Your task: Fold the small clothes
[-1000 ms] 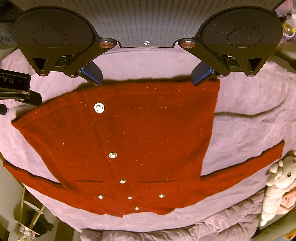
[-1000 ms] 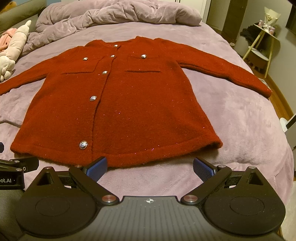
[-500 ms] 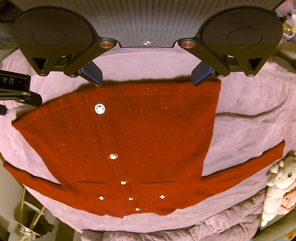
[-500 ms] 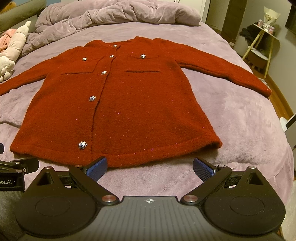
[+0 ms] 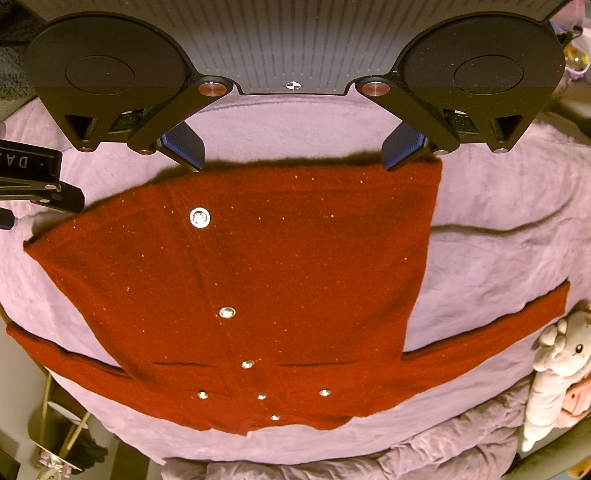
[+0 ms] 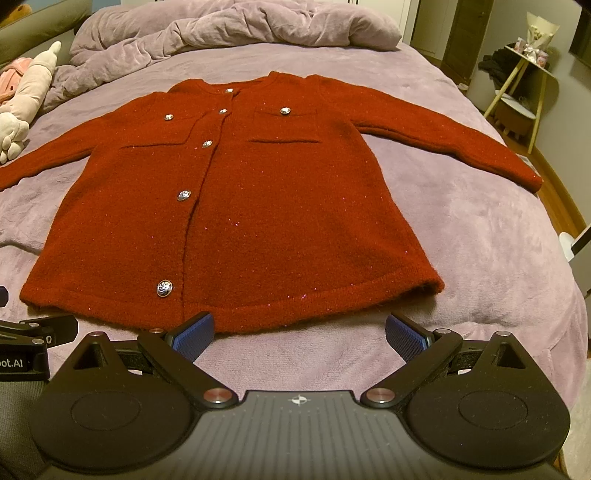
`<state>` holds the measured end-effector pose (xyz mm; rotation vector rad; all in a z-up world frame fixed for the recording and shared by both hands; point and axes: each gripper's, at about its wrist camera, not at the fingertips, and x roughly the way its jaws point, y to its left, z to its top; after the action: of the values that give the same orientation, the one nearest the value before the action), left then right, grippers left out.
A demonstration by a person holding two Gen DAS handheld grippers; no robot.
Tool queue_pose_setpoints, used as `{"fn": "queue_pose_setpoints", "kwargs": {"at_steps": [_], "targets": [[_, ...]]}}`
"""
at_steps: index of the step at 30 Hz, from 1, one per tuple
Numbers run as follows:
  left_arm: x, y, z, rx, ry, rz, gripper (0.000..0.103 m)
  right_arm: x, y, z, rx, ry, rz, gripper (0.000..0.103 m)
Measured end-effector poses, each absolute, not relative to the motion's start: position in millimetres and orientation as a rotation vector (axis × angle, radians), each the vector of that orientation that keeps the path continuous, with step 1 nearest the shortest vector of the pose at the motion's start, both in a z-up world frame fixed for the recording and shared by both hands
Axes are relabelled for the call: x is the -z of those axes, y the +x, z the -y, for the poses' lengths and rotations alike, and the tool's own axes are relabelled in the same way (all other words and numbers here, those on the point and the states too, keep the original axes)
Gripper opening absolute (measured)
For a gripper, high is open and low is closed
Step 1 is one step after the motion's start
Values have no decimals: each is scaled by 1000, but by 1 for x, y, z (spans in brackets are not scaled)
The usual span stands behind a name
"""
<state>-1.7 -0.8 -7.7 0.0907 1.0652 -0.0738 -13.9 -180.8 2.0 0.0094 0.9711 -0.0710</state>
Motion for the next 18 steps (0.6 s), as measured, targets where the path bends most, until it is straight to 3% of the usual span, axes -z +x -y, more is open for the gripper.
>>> {"fn": "queue_pose_setpoints", "kwargs": {"at_steps": [18], "targets": [[11, -1, 2, 80, 92, -1075, 103, 2, -11, 182, 67, 9, -984, 99]]}}
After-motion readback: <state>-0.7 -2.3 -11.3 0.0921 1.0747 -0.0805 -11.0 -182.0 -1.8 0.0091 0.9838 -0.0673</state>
